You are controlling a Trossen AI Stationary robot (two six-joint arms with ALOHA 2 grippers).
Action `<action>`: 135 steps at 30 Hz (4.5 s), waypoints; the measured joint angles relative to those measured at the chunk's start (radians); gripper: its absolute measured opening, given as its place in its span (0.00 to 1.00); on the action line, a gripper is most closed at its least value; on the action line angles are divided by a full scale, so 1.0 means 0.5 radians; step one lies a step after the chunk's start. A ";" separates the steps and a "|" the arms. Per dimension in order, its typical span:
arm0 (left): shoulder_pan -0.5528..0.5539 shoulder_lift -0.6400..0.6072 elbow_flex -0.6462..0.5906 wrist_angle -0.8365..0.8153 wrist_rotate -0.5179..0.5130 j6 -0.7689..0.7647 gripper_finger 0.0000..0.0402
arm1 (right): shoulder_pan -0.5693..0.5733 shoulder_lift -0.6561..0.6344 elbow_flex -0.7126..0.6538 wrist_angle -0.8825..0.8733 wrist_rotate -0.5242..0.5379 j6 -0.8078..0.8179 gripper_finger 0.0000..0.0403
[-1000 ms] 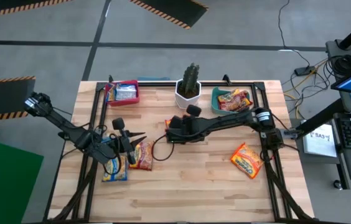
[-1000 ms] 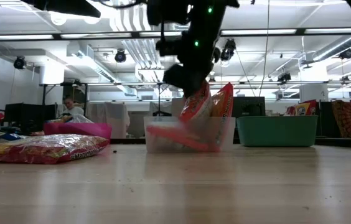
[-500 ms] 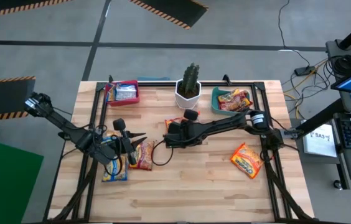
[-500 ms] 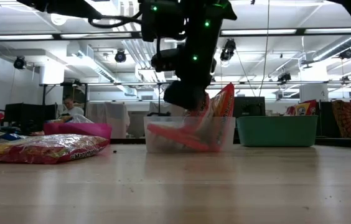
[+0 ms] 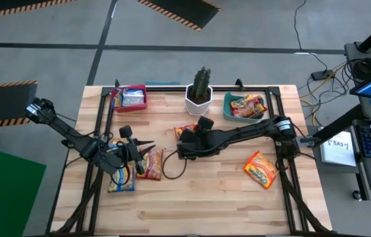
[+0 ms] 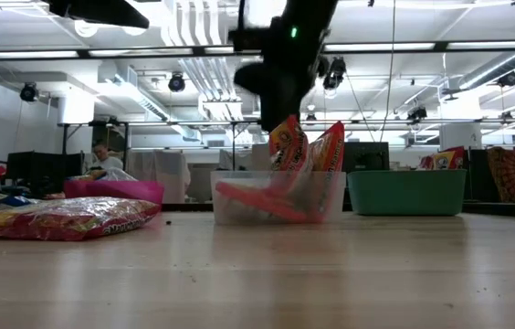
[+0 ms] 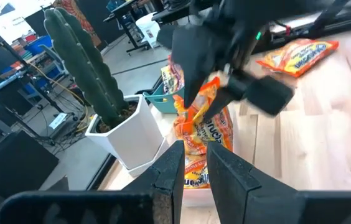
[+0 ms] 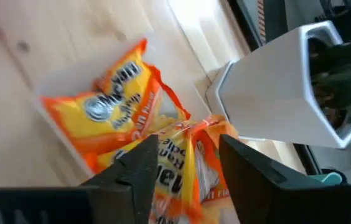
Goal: Sort Maruchan noodles
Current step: Put the orange noodle pack into the transparent bin
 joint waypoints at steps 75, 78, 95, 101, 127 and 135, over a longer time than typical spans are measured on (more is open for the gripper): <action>0.040 0.273 0.002 0.630 0.330 0.161 0.13 | 0.723 -1.720 -2.494 2.607 -0.151 0.414 0.08; 0.040 0.284 0.002 0.630 0.329 0.161 0.13 | 0.727 -1.851 -2.310 1.860 -0.169 0.892 0.08; 0.041 0.323 0.002 0.633 0.324 0.153 0.13 | 0.719 -1.286 -1.720 -0.378 -1.232 2.274 0.02; 0.041 0.322 0.002 0.634 0.323 0.153 0.13 | 0.720 -0.934 -1.742 -0.217 -1.445 2.201 0.02; 0.037 0.330 0.002 0.667 0.331 0.061 0.13 | 0.659 -0.797 -1.501 -0.486 -0.988 2.158 0.02; 0.037 0.330 0.002 0.663 0.332 0.061 0.13 | 0.656 -0.744 -1.840 -0.129 -1.297 2.354 0.02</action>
